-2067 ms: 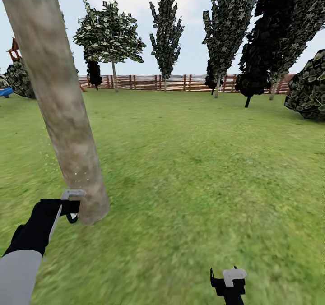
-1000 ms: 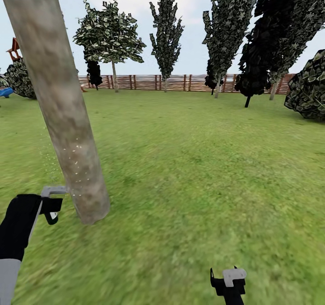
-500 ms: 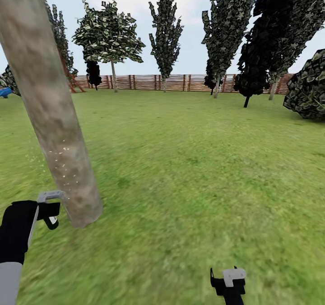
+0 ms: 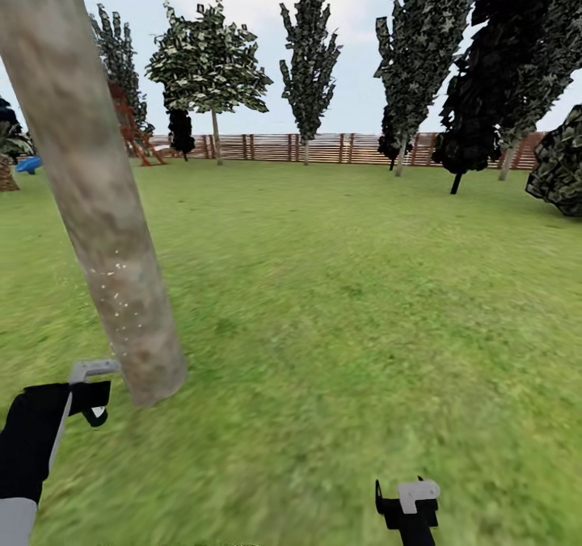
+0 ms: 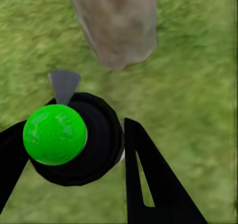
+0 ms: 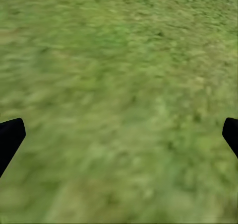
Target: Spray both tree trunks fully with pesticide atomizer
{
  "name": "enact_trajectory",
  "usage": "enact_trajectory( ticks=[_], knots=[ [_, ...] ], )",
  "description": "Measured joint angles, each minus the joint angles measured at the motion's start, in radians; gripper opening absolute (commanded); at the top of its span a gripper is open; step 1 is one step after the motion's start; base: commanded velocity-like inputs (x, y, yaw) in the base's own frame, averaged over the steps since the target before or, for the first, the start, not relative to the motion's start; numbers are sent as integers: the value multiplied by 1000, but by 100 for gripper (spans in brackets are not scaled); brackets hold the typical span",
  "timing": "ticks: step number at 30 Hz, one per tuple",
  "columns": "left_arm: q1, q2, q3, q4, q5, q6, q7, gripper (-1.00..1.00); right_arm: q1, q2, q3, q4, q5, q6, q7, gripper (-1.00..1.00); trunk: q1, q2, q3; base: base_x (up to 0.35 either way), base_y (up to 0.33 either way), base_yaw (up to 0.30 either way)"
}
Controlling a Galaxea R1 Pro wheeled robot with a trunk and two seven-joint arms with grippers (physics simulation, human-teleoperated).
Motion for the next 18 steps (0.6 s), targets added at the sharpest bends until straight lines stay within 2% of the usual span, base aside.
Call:
enact_trajectory(
  ticks=[4,6,11,13,18],
  knots=[
    [7,-44,-1,24,-5,-21,26,-100,0,0,0,0,0,0,0,100,0,0,0,0,-268,210],
    [7,-54,-1,38,-8,-39,45,-100,0,0,0,0,0,0,0,100,0,0,0,0,-269,55],
    [7,-59,0,156,-8,-170,154,-100,0,-2,-1,0,0,0,-1,100,0,0,0,65,-269,10],
    [7,-59,2,169,-7,-186,197,-100,0,-2,-1,0,0,0,-2,100,0,0,0,103,-269,1],
    [7,-60,6,176,23,-192,214,-100,0,-3,-1,0,0,0,-1,100,0,0,0,115,-269,0]
  ],
)
